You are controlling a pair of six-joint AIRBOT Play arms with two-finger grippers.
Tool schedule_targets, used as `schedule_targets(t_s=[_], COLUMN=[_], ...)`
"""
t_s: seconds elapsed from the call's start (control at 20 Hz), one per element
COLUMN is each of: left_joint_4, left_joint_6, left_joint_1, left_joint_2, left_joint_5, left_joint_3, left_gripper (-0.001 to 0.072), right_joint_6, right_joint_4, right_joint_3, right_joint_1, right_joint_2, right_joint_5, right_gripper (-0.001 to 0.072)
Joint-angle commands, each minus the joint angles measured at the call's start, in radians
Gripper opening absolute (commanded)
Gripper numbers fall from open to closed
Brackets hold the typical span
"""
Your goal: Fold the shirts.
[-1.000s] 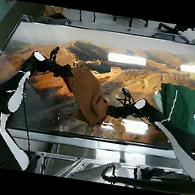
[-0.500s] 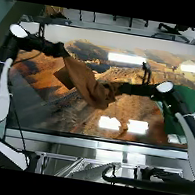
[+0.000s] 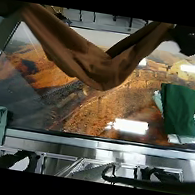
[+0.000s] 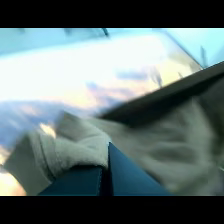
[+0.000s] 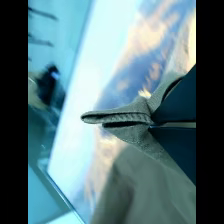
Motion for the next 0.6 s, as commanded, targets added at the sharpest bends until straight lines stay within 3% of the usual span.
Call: schedule_targets(t_s=[0.0,0.1,0.25,0.4,0.55], left_joint_4=[0.237,0.327,0.343,0.341,0.34], left_joint_6=[-0.058,-0.081,-0.077,-0.077,-0.076], left_joint_1=[0.001,0.001,0.001,0.0,0.0], left_joint_2=[0.211,0.284,0.33,0.254,0.081], left_joint_5=[0.04,0.047,0.098,0.113,0.157], left_joint_3=[0.005,-0.013,-0.176,-0.391,-0.581], left_gripper=[0.0009,0.0009,0.0009,0.0009,0.001], right_joint_6=[0.024,0.028,0.05,0.084,0.09], right_joint_4=[-0.212,-0.237,-0.235,-0.234,-0.233], right_joint_3=[0.094,0.094,0.077,-0.013,-0.187], right_joint_1=[-0.008,-0.008,-0.008,-0.008,-0.006], right_joint_2=[0.105,0.124,0.064,-0.054,-0.206], right_joint_5=[-0.023,-0.008,0.093,0.168,0.151], right_gripper=[0.0013,0.0013,0.0012,0.0013,0.0014])
